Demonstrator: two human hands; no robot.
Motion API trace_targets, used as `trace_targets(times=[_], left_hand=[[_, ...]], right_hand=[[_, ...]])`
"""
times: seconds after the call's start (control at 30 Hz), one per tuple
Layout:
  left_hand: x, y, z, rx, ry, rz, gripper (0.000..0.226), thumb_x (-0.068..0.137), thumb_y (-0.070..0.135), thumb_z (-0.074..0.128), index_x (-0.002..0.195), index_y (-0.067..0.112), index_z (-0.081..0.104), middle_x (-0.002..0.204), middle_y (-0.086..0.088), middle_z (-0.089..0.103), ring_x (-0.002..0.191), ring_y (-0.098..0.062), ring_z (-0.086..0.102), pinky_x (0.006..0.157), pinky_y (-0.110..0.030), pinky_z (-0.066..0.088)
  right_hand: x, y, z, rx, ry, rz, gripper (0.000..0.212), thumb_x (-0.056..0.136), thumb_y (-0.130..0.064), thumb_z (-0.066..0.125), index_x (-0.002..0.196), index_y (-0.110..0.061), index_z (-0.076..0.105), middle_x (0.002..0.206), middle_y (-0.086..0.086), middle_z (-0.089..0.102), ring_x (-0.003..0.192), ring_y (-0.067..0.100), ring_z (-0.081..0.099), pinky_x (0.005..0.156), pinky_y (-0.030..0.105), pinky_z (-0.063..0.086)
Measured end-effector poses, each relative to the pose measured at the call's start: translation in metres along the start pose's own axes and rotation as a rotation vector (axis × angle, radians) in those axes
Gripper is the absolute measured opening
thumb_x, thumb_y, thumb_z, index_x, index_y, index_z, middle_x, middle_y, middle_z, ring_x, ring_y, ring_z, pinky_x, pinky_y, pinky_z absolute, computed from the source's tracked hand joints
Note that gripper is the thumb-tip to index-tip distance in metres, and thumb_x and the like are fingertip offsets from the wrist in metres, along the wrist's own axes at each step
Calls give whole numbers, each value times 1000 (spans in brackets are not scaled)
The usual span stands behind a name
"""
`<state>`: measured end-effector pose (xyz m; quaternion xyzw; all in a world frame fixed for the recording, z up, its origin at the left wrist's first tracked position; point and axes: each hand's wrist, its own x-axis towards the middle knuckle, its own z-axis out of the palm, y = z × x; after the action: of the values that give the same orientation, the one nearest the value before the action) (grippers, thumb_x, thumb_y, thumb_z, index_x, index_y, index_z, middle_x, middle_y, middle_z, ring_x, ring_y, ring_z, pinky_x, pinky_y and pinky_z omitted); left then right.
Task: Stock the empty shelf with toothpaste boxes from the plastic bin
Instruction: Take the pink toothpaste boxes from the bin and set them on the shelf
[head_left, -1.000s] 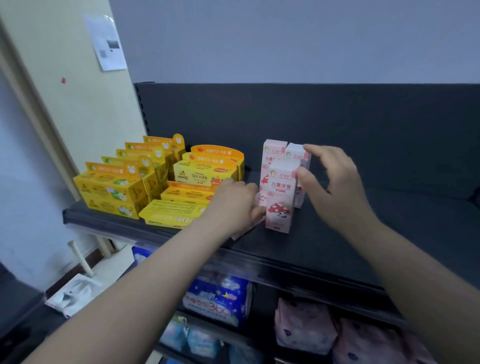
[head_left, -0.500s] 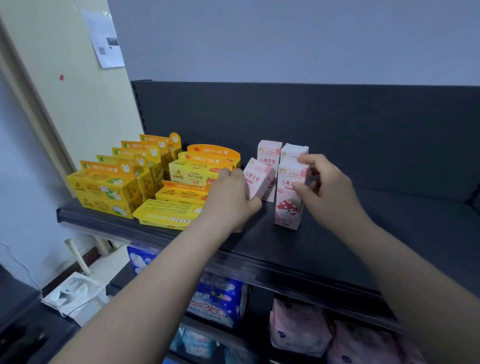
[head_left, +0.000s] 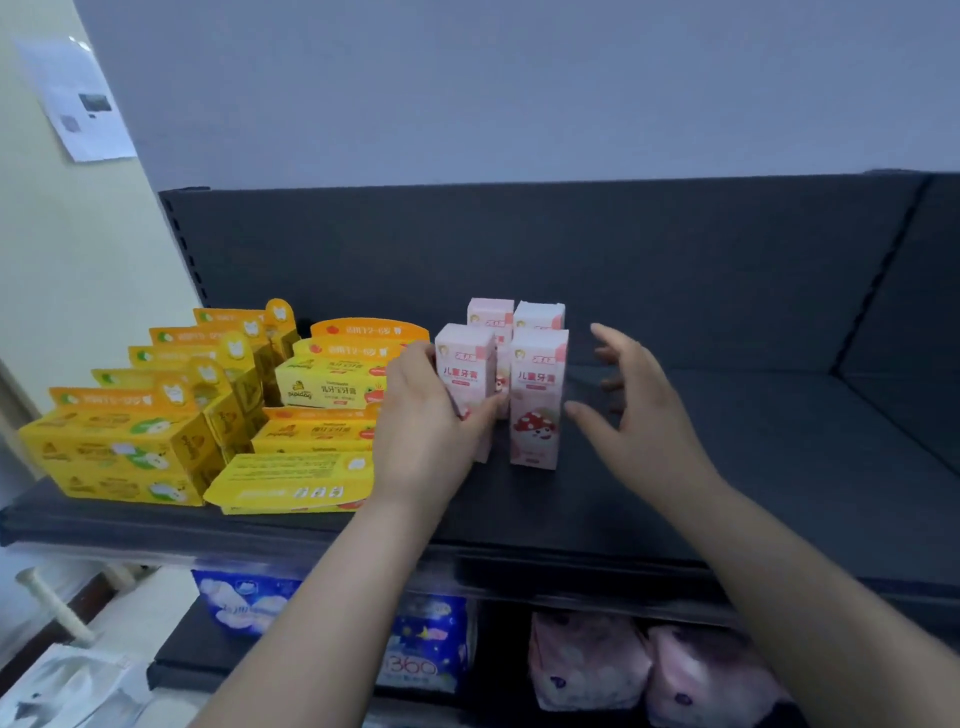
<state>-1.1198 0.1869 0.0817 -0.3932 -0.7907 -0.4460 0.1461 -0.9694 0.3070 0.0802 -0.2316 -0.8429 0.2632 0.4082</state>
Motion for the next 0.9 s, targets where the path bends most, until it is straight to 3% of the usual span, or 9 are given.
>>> trace_targets(times=[0.1, 0.23, 0.43, 0.6, 0.77, 0.9], left_hand=[[-2, 12, -3, 152, 156, 196, 81, 76, 43, 71, 138, 6, 36, 123, -11, 50, 110, -27, 45, 87, -41, 40], [-20, 49, 4, 84, 121, 372, 75, 77, 42, 60, 139, 10, 36, 124, -13, 49, 113, -29, 42, 91, -40, 33], [-83, 117, 34, 15, -81, 547, 65, 79, 45, 56, 135, 13, 43, 128, -13, 50, 119, -30, 46, 99, -44, 35], [-163, 200, 57, -56, -255, 645, 65, 76, 38, 71, 132, 12, 50, 126, -13, 53, 115, -33, 50, 94, -47, 40], [-266, 296, 75, -216, -417, 785, 64, 79, 43, 58, 135, 14, 47, 127, -12, 51, 118, -32, 48, 100, -46, 35], [-343, 365, 84, -297, -542, 898, 65, 84, 43, 60, 141, 19, 39, 133, -6, 47, 125, -27, 41, 106, -42, 28]], right_hand=[[-20, 4, -13, -76, 49, 38, 68, 86, -23, 66, 144, -30, 32, 128, -15, 42, 114, 4, 45, 97, 30, 42], [-48, 8, -44, -210, 57, 87, 65, 91, -24, 61, 147, -28, 28, 144, -10, 38, 131, 6, 34, 101, 23, 30], [-112, 13, -124, -378, 139, 156, 63, 90, -24, 60, 147, -24, 32, 152, 5, 33, 141, 19, 27, 115, 37, 26], [-204, 9, -218, -512, 206, 275, 62, 92, -26, 58, 147, -24, 31, 152, 3, 33, 141, 16, 26, 116, 33, 23], [-320, 0, -315, -683, 286, 458, 63, 91, -28, 59, 148, -23, 31, 150, 1, 36, 140, 17, 28, 114, 32, 23], [-406, -14, -379, -792, 371, 605, 63, 89, -26, 61, 146, -21, 35, 148, 7, 39, 139, 21, 31, 113, 29, 21]])
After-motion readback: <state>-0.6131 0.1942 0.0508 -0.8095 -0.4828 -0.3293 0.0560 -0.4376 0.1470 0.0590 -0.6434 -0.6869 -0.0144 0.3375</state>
